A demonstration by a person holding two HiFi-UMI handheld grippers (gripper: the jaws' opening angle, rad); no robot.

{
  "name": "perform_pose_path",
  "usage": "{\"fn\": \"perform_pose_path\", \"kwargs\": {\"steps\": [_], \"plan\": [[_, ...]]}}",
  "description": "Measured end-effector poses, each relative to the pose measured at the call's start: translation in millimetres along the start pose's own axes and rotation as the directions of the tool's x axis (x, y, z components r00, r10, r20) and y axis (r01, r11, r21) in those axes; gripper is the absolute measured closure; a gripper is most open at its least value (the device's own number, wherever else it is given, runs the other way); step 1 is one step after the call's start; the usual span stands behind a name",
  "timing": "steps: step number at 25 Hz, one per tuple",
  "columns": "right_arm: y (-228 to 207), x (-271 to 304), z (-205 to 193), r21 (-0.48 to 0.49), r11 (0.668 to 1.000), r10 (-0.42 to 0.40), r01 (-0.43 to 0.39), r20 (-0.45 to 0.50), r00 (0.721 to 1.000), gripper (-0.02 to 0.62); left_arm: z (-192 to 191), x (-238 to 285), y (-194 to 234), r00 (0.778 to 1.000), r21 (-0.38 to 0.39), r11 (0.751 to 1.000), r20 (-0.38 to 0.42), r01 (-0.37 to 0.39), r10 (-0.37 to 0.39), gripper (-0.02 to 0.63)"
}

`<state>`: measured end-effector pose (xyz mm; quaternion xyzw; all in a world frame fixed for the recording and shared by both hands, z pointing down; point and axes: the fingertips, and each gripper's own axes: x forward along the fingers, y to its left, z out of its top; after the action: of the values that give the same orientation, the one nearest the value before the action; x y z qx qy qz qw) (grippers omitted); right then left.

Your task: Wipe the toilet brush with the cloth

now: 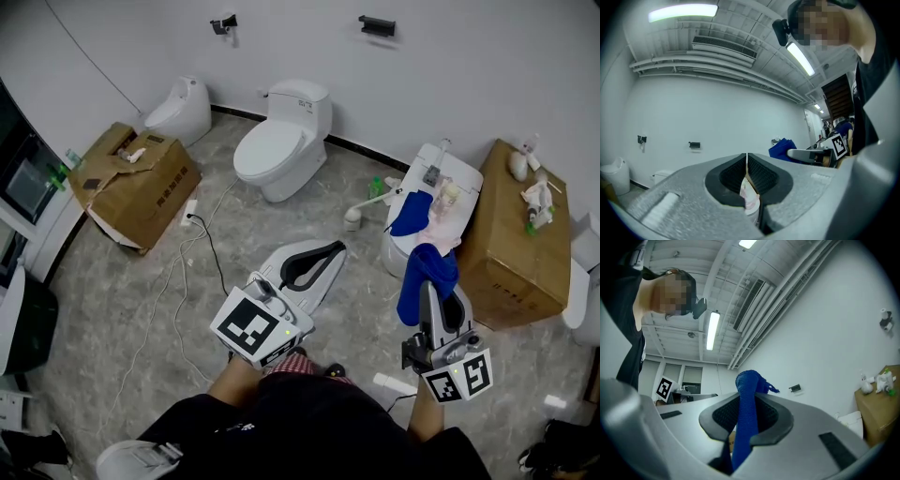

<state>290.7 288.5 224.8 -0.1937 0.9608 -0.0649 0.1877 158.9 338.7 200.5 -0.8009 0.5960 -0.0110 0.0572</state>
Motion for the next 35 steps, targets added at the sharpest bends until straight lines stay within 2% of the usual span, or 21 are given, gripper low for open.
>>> {"fn": "perform_pose_path", "kwargs": {"steps": [6,12,21,35], "plan": [[-4.0,5.3,-3.8,0.000,1.000,0.002,-0.002,-0.011,1.000,0.531,-6.1,4.2,6.9,1.000,-0.011,1.000,-0.011,-0.006,0.005,0.598],[-10.7,22.8,-2.6,-0.018,1.000,-0.025,0.025,-0.002,1.000,0.531,-5.4,15.2,27.7,1.000,-0.008,1.000,-0.009,0.021,-0.021,0.598],[-0.1,75.7,-22.6,-0.029,0.999,-0.041,0.041,-0.008,0.999,0.531,-14.3,18.9,85.6,0.999,-0.009,0.999,-0.009,0.047,-0.047,0.598],[2.3,150.6,-52.8,-0.070,0.987,-0.144,0.142,-0.014,0.989,0.531,-34.0,34.4,169.8,0.987,-0.009,0.988,-0.024,0.157,-0.157,0.598]]}}
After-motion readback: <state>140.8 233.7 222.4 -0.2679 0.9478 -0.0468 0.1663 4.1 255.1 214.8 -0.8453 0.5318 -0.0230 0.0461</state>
